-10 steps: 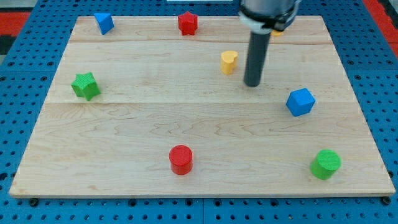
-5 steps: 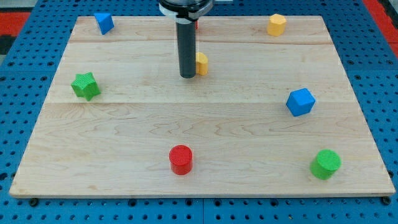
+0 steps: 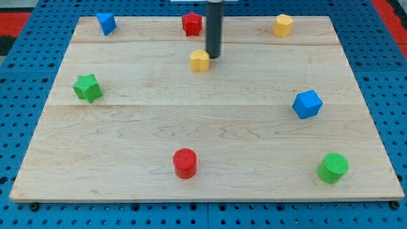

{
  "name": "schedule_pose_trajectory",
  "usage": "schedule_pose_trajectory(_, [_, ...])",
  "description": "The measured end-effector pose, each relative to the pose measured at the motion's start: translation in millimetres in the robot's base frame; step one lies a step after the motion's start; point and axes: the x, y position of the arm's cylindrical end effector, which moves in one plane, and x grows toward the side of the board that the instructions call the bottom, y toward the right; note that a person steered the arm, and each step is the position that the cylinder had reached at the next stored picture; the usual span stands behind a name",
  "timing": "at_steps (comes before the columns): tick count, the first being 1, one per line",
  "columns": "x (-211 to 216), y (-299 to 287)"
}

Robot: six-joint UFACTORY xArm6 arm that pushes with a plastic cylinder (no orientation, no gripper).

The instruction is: Push yellow heart to the bottom left

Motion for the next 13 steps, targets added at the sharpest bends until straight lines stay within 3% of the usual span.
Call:
schedule_pose_trajectory(5, [122, -92])
schedule_pose_trajectory(7, [157, -75])
schedule_pose_trajectory(9, [218, -96])
schedule_pose_trajectory(10, [228, -142])
schedule_pose_trajectory(12, [185, -176])
schedule_pose_trajectory(13, [205, -228])
